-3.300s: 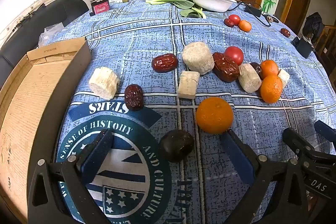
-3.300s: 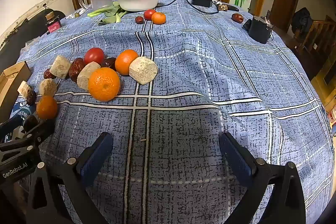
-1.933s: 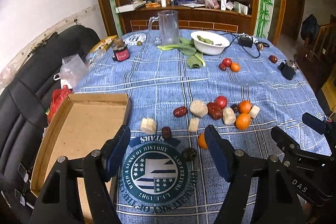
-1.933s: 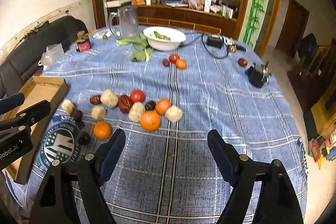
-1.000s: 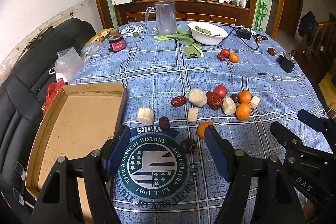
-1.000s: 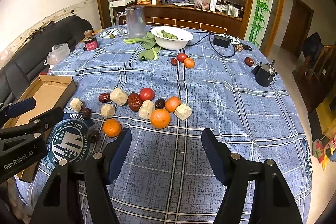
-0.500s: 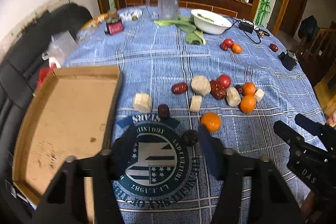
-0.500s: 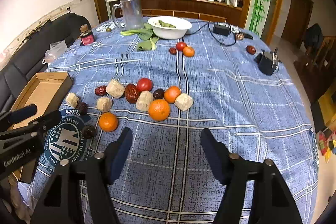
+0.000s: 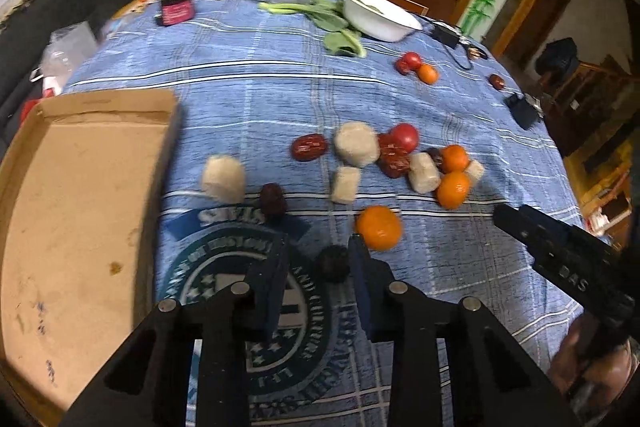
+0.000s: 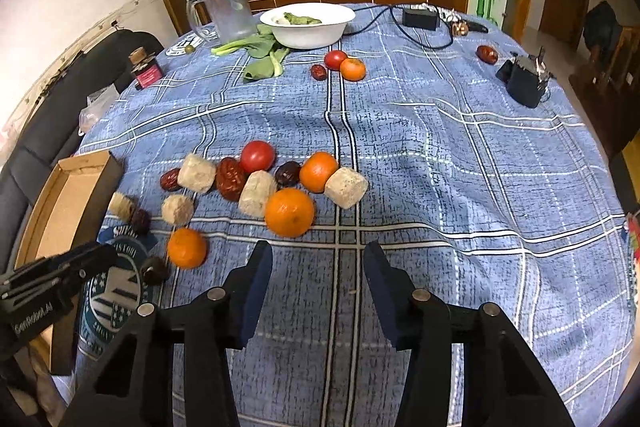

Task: Organize fruits
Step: 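Grasp an orange with the left tool while the right tool grasps another orange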

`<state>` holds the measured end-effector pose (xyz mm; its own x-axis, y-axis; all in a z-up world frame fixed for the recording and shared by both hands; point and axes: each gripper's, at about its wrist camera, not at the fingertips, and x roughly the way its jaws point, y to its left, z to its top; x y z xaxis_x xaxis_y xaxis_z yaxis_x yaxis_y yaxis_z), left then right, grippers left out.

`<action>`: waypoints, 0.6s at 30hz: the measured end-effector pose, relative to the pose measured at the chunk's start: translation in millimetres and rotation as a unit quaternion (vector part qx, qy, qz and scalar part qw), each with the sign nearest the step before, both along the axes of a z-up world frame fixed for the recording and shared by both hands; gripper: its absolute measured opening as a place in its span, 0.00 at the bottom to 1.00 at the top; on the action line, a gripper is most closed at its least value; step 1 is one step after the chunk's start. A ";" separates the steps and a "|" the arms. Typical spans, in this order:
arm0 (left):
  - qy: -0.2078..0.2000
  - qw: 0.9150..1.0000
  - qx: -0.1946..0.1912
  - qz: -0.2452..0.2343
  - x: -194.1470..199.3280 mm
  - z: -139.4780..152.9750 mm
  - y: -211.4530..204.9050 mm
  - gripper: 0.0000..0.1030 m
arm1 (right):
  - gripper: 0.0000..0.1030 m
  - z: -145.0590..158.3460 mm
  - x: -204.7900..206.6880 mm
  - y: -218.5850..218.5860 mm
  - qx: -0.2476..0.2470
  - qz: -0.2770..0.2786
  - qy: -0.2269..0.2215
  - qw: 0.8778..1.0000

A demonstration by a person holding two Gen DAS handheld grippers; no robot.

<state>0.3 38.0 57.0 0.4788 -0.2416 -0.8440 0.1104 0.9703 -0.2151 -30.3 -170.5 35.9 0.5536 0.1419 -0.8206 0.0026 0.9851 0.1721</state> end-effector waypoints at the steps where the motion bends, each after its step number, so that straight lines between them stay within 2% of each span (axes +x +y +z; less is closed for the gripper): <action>1: 0.001 1.000 0.000 -0.008 2.4 -0.8 -4.3 0.28 | 0.50 -1.5 2.6 -1.7 0.002 -0.002 0.002 1.000; 6: 0.008 0.999 0.002 -0.042 13.6 -8.9 -24.8 0.28 | 0.50 -7.4 12.8 -7.1 0.017 -0.007 0.013 1.000; 12: 0.019 0.998 0.005 -0.060 26.0 -21.7 -38.8 0.28 | 0.50 -9.2 22.2 -0.5 0.022 0.010 0.014 1.000; 18: 0.019 0.996 -0.009 -0.082 34.3 -25.7 -49.0 0.28 | 0.50 -12.9 35.6 4.4 0.021 0.019 0.015 0.999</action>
<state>34.6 -11.0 31.3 0.3993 -0.3295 -0.8556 0.2593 0.9357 -0.2393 5.3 -166.1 23.0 0.5225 0.1964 -0.8297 -0.0280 0.9766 0.2135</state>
